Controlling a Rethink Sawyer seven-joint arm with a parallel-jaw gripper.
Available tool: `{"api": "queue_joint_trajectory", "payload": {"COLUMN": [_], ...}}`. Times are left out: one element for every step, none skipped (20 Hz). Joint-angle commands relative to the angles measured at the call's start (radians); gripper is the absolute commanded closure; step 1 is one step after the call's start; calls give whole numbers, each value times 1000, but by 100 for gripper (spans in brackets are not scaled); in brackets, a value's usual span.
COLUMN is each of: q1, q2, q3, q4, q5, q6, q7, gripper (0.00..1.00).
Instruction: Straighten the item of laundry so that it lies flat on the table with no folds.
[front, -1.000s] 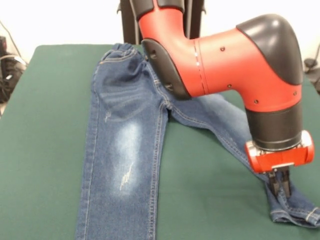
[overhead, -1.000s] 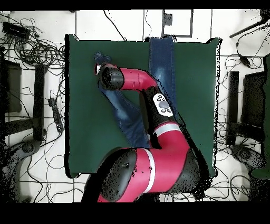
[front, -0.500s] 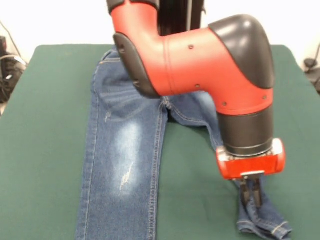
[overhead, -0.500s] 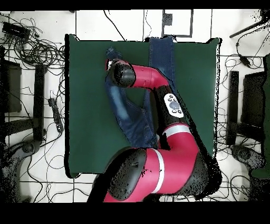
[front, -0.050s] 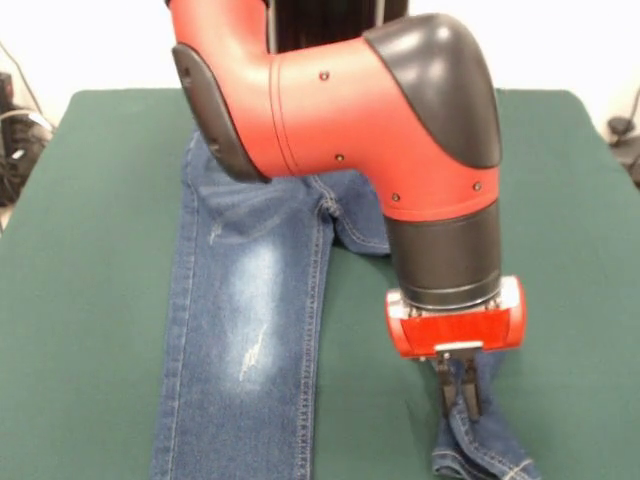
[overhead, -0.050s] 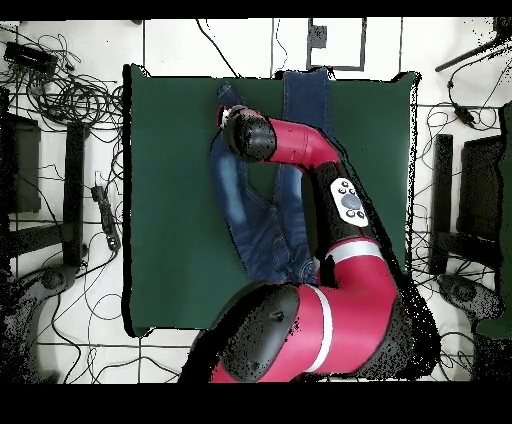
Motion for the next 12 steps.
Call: {"api": "queue_joint_trajectory", "payload": {"q1": [29, 31, 33, 33, 31, 29, 26, 22, 17, 12, 7, 4], "q2": [-42, -42, -42, -46, -52, -65, -74, -87, -95, -102, -109, -116], "q3": [78, 84, 89, 97, 103, 111, 117, 124, 131, 138, 145, 151], "q4": [157, 163, 168, 182, 194, 215, 227, 246, 257, 269, 282, 288], "q5": [94, 109, 124, 139, 153, 164, 176, 183, 190, 197, 204, 211], "q6": [31, 29, 27, 20, 21, 16, 18, 15, 15, 15, 14, 20], "q7": [198, 205, 213, 220, 222, 218, 212, 207, 195, 187, 180, 174], "gripper": [100, 100, 100, 100, 100, 100, 100, 100, 100, 100, 100, 100]}}
